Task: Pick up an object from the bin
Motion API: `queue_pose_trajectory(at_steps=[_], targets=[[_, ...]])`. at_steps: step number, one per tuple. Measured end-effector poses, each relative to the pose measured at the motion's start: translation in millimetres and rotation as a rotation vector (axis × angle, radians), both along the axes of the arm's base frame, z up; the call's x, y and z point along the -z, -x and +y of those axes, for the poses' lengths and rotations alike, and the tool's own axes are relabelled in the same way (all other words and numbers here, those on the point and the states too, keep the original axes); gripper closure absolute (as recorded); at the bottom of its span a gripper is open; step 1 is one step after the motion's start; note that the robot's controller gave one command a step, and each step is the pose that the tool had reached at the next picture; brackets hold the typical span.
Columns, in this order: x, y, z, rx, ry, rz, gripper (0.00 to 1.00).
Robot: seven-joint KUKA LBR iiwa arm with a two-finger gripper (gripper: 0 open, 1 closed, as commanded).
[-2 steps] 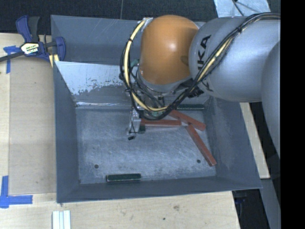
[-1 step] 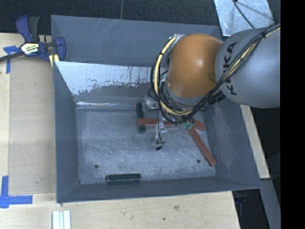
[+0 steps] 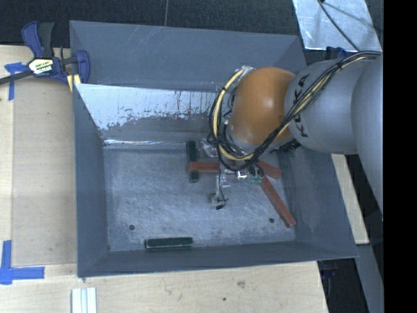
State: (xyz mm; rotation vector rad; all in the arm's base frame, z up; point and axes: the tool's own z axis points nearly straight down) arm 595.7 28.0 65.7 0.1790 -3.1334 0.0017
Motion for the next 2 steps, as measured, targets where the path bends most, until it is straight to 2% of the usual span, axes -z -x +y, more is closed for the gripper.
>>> queue_pose_trajectory(at_steps=[1, 2], targets=[[-5.4, -2.0, 2.4, 0.000, -0.003, -0.007, 1.00], [-150.8, 1.4, 43.5, -0.064, -0.003, -0.016, 1.00]])
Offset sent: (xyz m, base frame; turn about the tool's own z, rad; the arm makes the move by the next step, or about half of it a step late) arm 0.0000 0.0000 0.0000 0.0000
